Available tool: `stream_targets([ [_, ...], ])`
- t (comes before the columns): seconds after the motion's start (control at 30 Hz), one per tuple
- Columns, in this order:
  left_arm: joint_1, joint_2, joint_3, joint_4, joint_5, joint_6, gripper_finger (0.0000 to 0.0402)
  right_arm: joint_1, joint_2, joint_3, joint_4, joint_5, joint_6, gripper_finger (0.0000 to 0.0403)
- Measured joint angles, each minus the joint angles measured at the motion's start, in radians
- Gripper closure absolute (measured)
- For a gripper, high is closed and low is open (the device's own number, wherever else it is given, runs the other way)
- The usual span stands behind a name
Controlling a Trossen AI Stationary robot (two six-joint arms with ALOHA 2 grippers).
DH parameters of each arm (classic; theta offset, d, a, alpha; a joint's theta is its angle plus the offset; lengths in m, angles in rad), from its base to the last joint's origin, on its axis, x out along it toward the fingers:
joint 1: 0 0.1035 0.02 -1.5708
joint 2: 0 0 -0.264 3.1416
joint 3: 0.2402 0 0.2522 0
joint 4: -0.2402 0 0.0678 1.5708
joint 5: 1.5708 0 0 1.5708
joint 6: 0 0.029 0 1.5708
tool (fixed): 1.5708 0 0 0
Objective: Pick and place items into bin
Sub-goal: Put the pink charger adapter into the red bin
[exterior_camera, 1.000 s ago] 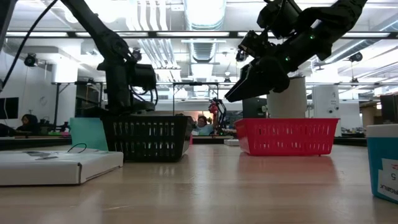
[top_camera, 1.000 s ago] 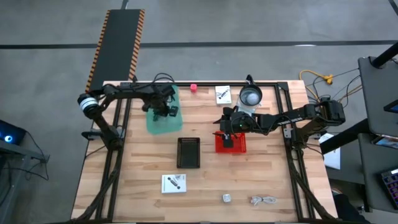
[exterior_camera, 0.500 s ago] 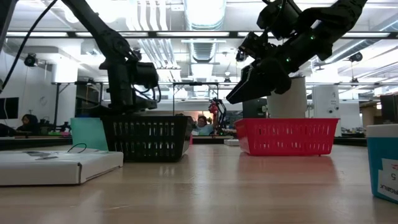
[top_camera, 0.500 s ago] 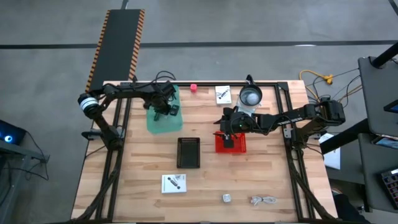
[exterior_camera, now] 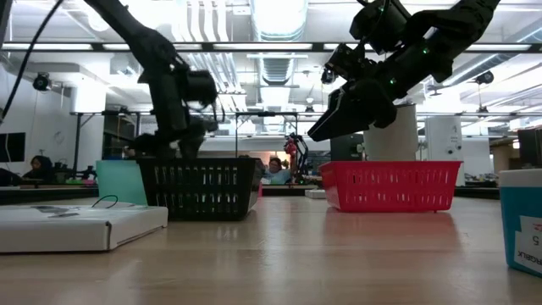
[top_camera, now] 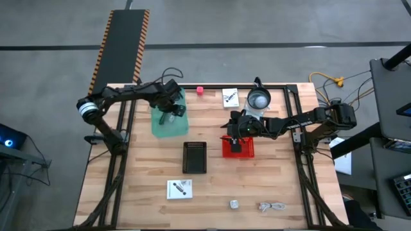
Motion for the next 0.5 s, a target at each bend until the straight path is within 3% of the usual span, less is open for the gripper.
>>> stream_targets([
  [0.2,-0.009,-0.083,0.026,0.046,-0.003,0.13,0.0219,0.0,0.0,0.0,-0.001,0.0,0.005,0.0179],
  [0.5,-0.039,-0.091,0.019,0.475,0.001,0.537,0.0219,0.0,0.0,0.0,0.001,0.0,-0.001,0.0179],
])
